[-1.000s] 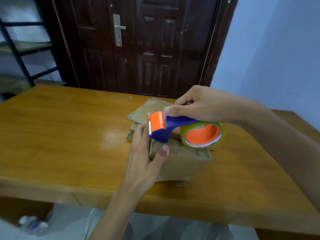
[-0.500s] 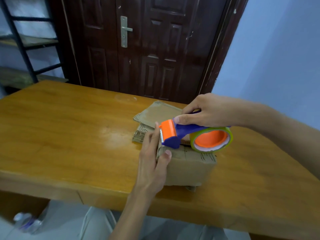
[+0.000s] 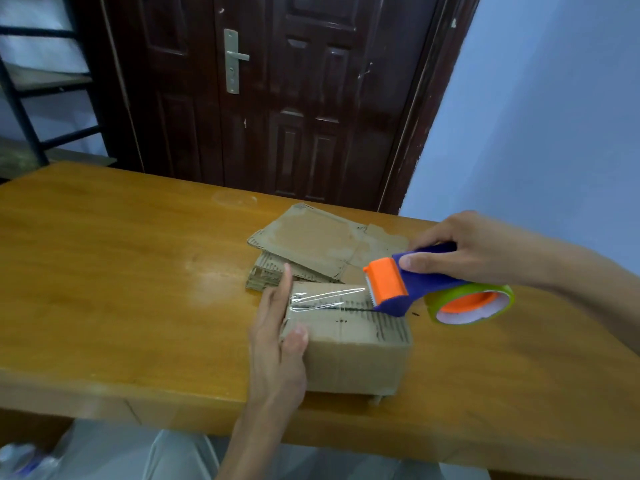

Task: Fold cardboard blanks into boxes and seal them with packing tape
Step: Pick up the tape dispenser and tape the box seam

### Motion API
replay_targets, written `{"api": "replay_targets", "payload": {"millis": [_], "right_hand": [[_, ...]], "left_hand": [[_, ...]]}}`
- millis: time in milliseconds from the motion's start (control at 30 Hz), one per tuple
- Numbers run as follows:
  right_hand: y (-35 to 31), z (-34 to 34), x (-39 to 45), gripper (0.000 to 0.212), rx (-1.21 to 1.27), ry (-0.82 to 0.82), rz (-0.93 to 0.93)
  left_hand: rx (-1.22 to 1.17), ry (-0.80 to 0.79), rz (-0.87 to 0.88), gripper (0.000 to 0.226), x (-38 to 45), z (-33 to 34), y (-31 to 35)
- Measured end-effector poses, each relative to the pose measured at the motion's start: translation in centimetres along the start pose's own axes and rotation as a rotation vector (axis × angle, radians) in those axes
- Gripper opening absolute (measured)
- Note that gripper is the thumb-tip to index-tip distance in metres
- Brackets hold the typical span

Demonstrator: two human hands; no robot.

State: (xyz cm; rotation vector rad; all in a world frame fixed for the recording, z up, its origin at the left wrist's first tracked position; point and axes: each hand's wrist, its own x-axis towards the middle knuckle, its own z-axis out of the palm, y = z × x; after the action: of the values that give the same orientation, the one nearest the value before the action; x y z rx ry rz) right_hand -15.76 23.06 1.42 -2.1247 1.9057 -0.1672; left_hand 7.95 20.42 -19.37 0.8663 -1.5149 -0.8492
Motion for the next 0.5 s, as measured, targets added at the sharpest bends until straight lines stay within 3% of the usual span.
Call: {"api": "replay_targets", "payload": {"millis": [167,500], "right_hand": [[1.6,0.6,-1.0,0.039,0.188,0.036,0.004],[4.0,4.1,-2.0,0.035,0.265,0.051,-0.005]], "left_hand": [[0.048,-0.037,0.193,0.090,2.5,-0.7,0.5],[0.090,-0.067,0.193,0.095,2.0,-0.4,-1.4]]}}
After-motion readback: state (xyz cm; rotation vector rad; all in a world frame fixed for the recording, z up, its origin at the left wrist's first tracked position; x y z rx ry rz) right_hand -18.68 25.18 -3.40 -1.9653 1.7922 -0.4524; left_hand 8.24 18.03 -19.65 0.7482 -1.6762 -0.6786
